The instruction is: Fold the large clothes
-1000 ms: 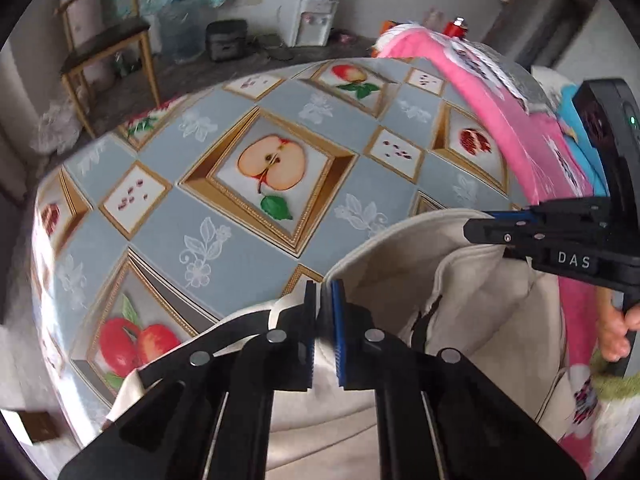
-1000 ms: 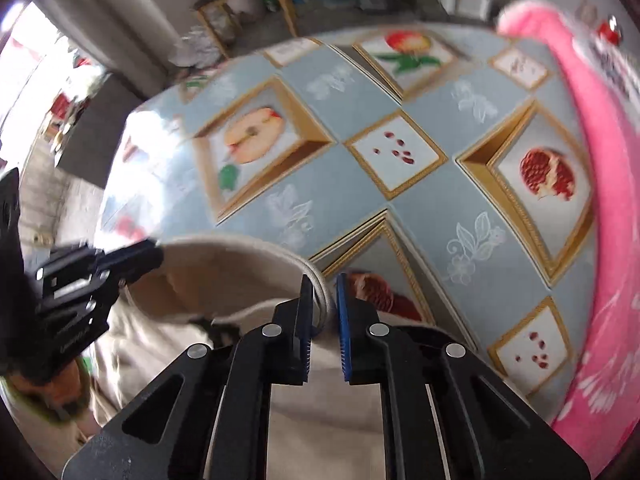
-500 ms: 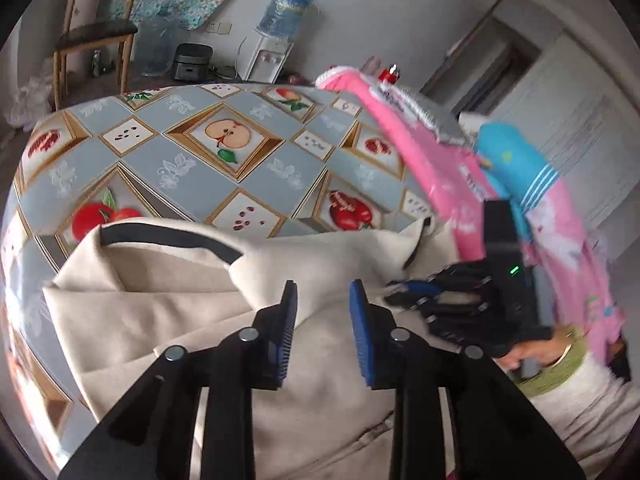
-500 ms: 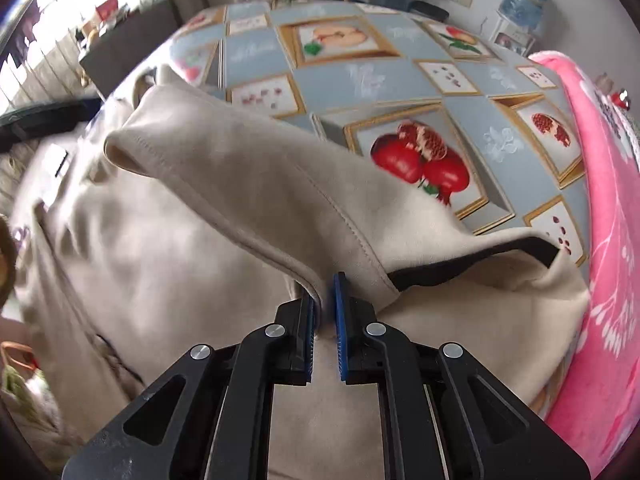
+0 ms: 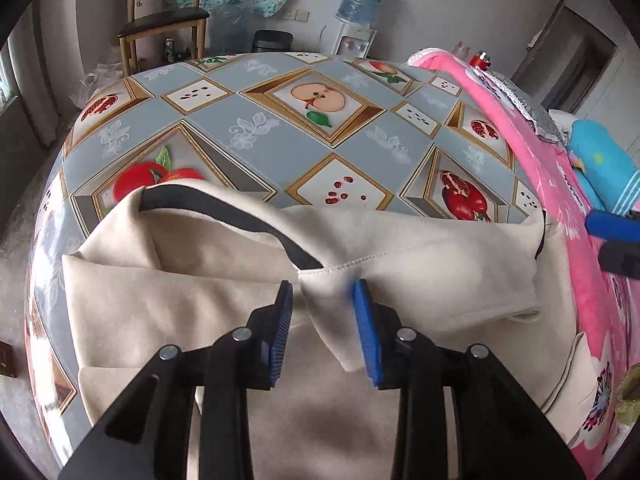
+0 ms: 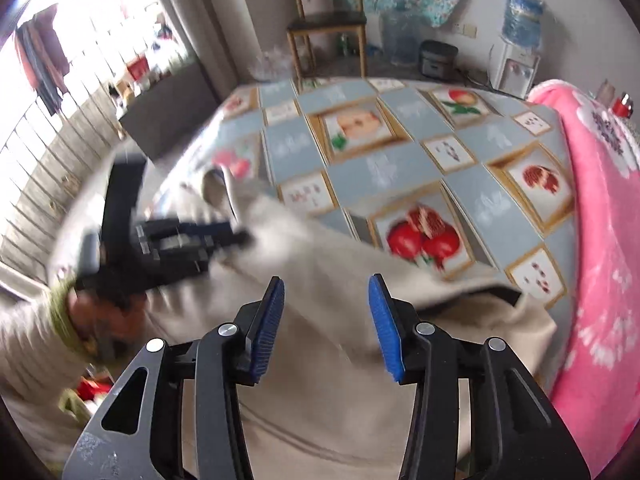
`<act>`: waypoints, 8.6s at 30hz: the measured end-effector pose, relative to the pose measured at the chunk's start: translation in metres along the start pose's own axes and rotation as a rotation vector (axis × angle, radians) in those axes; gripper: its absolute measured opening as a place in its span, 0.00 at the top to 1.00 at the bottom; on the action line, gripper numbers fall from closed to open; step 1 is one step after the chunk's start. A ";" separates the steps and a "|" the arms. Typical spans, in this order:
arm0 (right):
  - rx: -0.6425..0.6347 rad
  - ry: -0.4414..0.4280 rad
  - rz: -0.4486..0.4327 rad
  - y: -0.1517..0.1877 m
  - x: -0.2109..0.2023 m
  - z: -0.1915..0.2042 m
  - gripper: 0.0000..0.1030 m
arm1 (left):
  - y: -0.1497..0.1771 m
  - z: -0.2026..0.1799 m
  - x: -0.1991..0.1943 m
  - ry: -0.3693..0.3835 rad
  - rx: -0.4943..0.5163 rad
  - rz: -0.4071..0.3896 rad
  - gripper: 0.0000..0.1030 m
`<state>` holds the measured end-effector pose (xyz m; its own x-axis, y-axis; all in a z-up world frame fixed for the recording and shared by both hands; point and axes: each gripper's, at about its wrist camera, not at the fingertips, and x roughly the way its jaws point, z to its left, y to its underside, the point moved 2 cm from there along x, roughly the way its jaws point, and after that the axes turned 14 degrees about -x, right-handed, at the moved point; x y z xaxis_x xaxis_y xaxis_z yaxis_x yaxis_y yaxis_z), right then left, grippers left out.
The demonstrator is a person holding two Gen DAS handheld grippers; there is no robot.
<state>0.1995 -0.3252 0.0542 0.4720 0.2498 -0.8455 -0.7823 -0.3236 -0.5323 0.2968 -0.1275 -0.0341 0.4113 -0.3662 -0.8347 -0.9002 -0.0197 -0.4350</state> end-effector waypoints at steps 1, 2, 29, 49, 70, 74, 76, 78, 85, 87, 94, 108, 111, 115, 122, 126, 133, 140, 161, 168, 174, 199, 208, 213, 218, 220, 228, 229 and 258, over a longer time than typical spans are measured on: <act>0.015 -0.011 -0.005 -0.008 0.011 0.000 0.58 | 0.001 0.003 -0.001 0.001 -0.006 -0.002 0.70; 0.029 -0.034 -0.001 -0.013 0.026 0.001 0.59 | 0.001 0.004 -0.004 0.008 -0.014 -0.005 0.70; 0.632 -0.274 0.140 0.069 0.056 -0.071 0.40 | -0.036 0.031 0.014 0.276 -0.321 0.245 0.65; 0.447 -0.091 0.148 0.021 0.083 -0.076 0.89 | -0.041 -0.009 0.025 0.086 0.012 0.135 0.91; 0.231 0.324 0.079 0.026 0.034 -0.063 0.47 | -0.018 -0.020 0.037 -0.042 0.322 0.043 0.90; 0.184 0.286 -0.049 0.002 0.016 -0.046 0.52 | -0.019 -0.019 0.037 -0.043 0.301 0.044 0.90; 0.115 0.201 -0.063 -0.013 0.032 -0.023 0.57 | -0.019 -0.019 0.037 -0.041 0.284 0.043 0.90; 0.068 0.143 -0.046 -0.020 0.057 -0.008 0.66 | -0.019 -0.017 0.036 -0.038 0.270 0.037 0.88; 0.155 0.055 0.062 -0.002 0.109 -0.022 0.78 | -0.032 0.010 -0.005 0.003 0.153 -0.055 0.77; 0.148 0.060 0.064 -0.004 0.110 -0.022 0.78 | -0.035 0.010 -0.016 0.053 0.138 -0.075 0.77; 0.145 0.080 0.078 0.004 0.101 -0.028 0.82 | -0.029 -0.016 0.029 0.021 0.190 0.092 0.77; 0.194 0.116 -0.084 -0.011 0.041 -0.042 0.72 | -0.019 -0.012 0.032 0.032 0.190 0.032 0.77; 0.106 0.104 -0.056 -0.026 0.065 -0.018 0.72 | -0.018 -0.011 0.032 0.034 0.187 0.030 0.77; 0.077 0.123 0.045 -0.019 0.110 -0.008 0.73 | -0.018 -0.011 0.032 0.035 0.192 0.031 0.77; 0.110 0.071 -0.036 -0.022 0.088 -0.003 0.73 | -0.018 -0.011 0.032 0.043 0.181 0.027 0.77; 0.069 0.106 0.029 -0.022 0.115 0.004 0.72 | -0.018 -0.010 0.032 0.045 0.179 0.024 0.77; 0.102 0.128 0.007 -0.011 0.087 -0.008 0.70 | -0.019 -0.009 0.032 0.052 0.170 0.029 0.77; 0.309 0.135 0.025 0.038 0.066 -0.068 0.70 | -0.019 -0.008 0.031 0.061 0.160 0.027 0.77; 0.310 0.190 0.045 0.035 0.071 -0.076 0.71 | -0.019 -0.007 0.030 0.061 0.155 0.015 0.77; 0.207 0.148 -0.100 -0.004 0.049 -0.041 0.65 | -0.015 -0.011 0.030 0.040 0.168 -0.011 0.77; 0.115 0.169 -0.003 -0.012 0.115 -0.015 0.64 | -0.014 -0.012 0.031 0.027 0.177 -0.020 0.77; 0.295 0.167 0.061 0.005 0.087 -0.042 0.50 | -0.018 -0.011 0.013 0.013 0.103 -0.015 0.75; 0.260 0.145 -0.061 0.043 -0.007 0.001 0.19 | 0.012 -0.004 -0.066 -0.036 0.160 -0.061 0.41; 0.261 0.140 -0.064 0.078 -0.035 0.028 0.16 | 0.044 0.024 -0.108 -0.077 0.144 -0.073 0.31; 0.254 0.129 -0.056 0.109 -0.046 0.063 0.14 | 0.079 0.059 -0.144 -0.100 0.093 -0.104 0.26; 0.236 0.129 -0.048 0.116 -0.044 0.078 0.14 | 0.095 0.074 -0.158 -0.112 0.072 -0.125 0.26; 0.222 0.056 -0.042 0.132 -0.024 0.119 0.14 | 0.160 0.123 -0.192 -0.152 0.025 -0.205 0.25; 0.221 0.046 -0.035 0.133 -0.018 0.123 0.14 | 0.167 0.127 -0.194 -0.152 0.015 -0.212 0.25; 0.178 0.044 0.079 0.133 0.039 0.139 0.14 | 0.109 0.141 -0.139 0.285 -0.083 -0.062 0.69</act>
<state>0.0569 -0.2314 -0.0439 0.4203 0.1884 -0.8876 -0.8755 -0.1730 -0.4513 0.1616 0.0524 -0.0134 0.4201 -0.6079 -0.6738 -0.8878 -0.1216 -0.4438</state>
